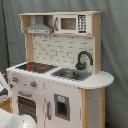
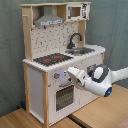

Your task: Play with the kitchen

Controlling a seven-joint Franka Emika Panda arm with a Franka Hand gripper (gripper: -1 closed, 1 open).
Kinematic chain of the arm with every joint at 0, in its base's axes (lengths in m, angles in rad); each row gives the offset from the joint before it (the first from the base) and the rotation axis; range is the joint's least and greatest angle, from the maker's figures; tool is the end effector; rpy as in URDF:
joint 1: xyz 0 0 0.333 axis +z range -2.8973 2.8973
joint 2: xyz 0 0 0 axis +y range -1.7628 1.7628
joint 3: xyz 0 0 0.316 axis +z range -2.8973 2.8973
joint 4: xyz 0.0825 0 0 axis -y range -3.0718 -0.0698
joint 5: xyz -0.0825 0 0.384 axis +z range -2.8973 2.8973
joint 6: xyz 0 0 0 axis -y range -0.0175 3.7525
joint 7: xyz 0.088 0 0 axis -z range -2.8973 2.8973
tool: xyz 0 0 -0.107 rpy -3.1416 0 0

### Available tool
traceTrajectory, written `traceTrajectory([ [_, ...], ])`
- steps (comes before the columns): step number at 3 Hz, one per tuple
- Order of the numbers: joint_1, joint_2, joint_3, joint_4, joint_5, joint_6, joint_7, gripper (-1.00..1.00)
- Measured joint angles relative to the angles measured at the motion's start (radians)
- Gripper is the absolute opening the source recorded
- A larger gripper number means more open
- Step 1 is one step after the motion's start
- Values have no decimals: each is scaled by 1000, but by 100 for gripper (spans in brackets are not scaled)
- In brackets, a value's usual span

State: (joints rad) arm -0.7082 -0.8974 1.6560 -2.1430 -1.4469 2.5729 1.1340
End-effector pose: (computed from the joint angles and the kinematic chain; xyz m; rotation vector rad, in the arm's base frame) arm 0.2737 0.5073 0.3478 1.2655 1.1524 1.4373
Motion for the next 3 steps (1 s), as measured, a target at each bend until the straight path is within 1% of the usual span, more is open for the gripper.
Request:
traceTrajectory([
  [1, 66, 0, -42, -74, -6, -1, -40, 100],
  [3, 205, 0, -156, -202, -18, -1, -40, 100],
])
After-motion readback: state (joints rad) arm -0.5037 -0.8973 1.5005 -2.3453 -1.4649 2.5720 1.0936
